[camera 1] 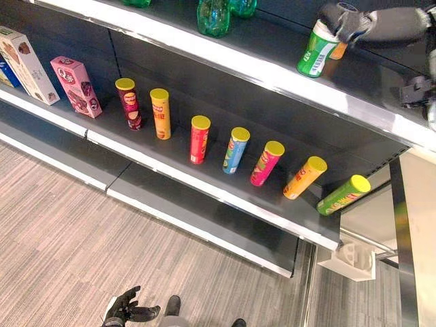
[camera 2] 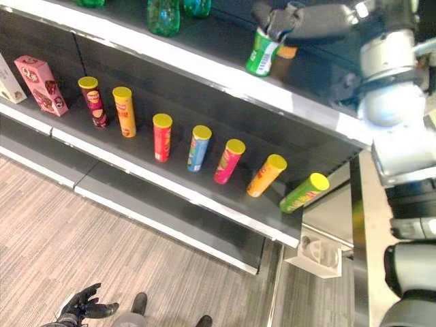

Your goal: Put the goods on the table back onto the shelves and tidy them up.

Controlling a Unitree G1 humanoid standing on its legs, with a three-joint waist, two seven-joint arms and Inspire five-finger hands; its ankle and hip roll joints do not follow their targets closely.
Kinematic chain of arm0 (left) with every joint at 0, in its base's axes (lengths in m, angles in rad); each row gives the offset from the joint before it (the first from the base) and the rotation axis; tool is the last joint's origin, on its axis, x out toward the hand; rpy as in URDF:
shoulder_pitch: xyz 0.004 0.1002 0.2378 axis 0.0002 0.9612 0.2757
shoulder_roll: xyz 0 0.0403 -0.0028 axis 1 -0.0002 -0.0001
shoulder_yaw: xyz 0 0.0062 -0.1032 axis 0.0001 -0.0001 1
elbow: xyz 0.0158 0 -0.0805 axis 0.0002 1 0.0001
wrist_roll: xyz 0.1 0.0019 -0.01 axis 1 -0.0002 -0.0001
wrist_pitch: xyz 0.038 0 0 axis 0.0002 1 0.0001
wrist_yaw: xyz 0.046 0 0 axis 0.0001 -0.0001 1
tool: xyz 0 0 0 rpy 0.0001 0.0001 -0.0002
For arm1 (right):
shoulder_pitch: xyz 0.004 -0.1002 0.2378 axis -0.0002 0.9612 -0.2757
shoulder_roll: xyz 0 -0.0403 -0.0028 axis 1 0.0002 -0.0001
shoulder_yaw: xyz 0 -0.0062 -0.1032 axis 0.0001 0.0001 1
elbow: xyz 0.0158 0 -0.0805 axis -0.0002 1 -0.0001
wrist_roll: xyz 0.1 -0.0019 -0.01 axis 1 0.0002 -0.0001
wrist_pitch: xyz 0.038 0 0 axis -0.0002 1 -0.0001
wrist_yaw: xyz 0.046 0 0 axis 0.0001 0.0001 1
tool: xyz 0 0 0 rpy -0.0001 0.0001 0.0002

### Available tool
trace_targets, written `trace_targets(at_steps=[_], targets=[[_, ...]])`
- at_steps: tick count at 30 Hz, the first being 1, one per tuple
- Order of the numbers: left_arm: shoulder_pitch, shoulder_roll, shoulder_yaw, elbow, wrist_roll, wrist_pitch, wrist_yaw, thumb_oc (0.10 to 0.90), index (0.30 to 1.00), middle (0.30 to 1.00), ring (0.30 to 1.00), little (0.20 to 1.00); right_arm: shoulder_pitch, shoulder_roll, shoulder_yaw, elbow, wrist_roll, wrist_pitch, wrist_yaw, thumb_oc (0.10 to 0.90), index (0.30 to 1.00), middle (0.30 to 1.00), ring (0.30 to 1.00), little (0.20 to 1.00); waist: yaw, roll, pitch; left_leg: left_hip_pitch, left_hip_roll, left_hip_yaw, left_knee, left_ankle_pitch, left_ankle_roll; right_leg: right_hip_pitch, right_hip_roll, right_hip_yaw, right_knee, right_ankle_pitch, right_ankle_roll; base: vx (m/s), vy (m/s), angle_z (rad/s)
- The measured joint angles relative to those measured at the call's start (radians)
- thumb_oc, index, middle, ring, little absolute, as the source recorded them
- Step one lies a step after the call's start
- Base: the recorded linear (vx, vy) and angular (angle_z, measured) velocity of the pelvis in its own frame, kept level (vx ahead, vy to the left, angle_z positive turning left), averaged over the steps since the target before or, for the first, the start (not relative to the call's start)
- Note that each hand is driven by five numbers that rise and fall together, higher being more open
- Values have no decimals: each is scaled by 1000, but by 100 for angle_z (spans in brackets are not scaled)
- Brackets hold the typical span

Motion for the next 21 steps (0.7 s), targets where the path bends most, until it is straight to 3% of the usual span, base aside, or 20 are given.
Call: trace_targets(at_steps=[4,7,12,16,17,21], targets=[[-6,-1,0,0,18,0,9,800,900,900,900,900,-122,0,188,51,-194,36,-5,800,900,900,900,900,15,-1,0,-1,-1,0,0,0,0,-2,-1,0,0,0,0,0,0,0],[-16,1,-4,1,19,0,16,800,900,900,900,900,-271,23,340,206,-328,50,-12,800,900,900,900,900,24,-1,-1,0,-1,-1,0,0,0,1,-1,0,0,0,0,2,5,1],[-9,4,-10,0,19,0,28,800,900,900,900,900,-271,40,328,238,-381,73,-23,800,900,900,900,900,44,13,-4,0,-4,-4,0,0,0,2,-4,-2,0,0,0,1,3,1],[0,4,-21,0,19,0,29,800,900,900,900,900,-271,44,328,313,-404,104,-36,800,900,900,900,900,42,52,-25,-1,-5,-11,0,0,1,5,-4,-11,0,0,0,3,5,4],[-7,2,-26,-11,20,0,29,800,900,900,900,900,-279,60,345,401,-461,111,-51,800,900,900,900,900,45,60,-29,1,-5,-13,0,1,1,7,-3,-12,0,0,0,0,0,0],[-3,2,-31,-20,21,-1,29,800,900,900,900,900,-278,89,355,465,-480,134,-51,800,900,900,900,900,42,61,-30,-2,-4,-15,0,2,2,6,-3,-13,0,0,0,0,0,0]])
